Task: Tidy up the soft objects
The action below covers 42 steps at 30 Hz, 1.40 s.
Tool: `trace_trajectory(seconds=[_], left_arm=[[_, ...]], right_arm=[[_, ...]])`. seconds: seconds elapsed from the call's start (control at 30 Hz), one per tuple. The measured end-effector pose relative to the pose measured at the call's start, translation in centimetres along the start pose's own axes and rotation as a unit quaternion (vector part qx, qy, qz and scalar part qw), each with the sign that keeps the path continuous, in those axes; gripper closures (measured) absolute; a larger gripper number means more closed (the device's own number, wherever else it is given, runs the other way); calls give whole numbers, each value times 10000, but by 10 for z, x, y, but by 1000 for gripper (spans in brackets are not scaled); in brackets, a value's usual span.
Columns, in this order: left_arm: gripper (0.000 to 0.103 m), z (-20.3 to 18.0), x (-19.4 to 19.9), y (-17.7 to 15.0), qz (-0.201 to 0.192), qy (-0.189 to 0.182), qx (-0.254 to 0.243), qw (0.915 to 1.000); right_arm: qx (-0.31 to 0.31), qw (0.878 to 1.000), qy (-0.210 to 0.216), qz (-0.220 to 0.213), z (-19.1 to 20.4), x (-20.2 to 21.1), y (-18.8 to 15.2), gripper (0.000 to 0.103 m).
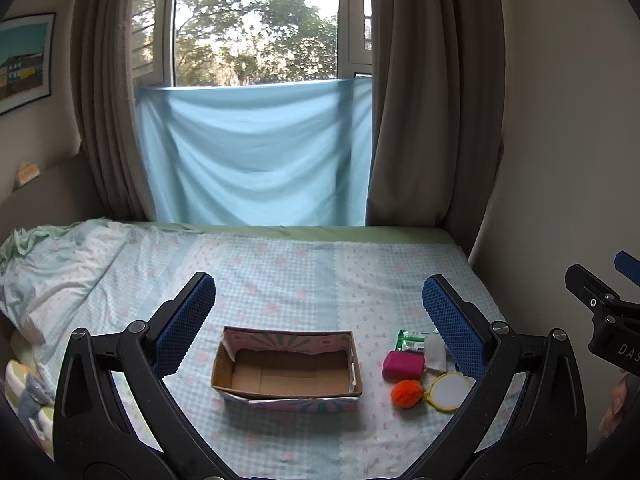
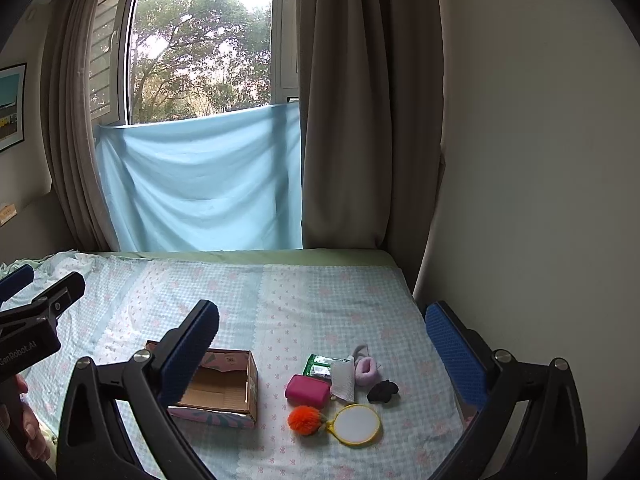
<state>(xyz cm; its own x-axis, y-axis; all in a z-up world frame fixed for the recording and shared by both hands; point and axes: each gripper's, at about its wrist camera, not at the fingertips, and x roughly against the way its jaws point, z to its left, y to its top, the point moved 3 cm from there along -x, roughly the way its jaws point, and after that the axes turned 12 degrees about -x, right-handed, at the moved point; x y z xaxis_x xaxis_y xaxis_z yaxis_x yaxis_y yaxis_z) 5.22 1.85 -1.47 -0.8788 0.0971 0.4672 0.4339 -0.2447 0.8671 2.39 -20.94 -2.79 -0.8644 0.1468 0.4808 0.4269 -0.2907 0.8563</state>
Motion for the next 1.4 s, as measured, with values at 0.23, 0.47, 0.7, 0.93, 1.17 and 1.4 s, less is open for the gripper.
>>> trace_trajectory(seconds=[0.23, 0.47, 0.7, 0.93, 1.17, 1.4], left_arm=[[0, 3, -5, 0, -13, -69, -25, 10000], [0, 2, -18, 3, -43, -343, -232, 9991], [0, -33, -63, 6, 116, -1123, -890, 9896], [0, -99, -126, -14, 737, -1670, -1197, 9759], [0, -168, -199, -59, 1500, -1950, -1418, 9588], [0, -227, -281, -120, 2143, -2058, -1504, 9429]], right_arm=[[-29, 10000, -41, -7, 2, -3, 1, 0], [-172, 9998, -23, -46, -8, -1, -4, 0], [-467, 9970, -492, 375, -46, -20, -28, 0], [-714, 9920, -651, 809, -103, -69, -46, 0], [-759, 9880, -611, 1200, -152, -157, -57, 0], [117, 9858, -235, 1657, -182, -261, -98, 0]])
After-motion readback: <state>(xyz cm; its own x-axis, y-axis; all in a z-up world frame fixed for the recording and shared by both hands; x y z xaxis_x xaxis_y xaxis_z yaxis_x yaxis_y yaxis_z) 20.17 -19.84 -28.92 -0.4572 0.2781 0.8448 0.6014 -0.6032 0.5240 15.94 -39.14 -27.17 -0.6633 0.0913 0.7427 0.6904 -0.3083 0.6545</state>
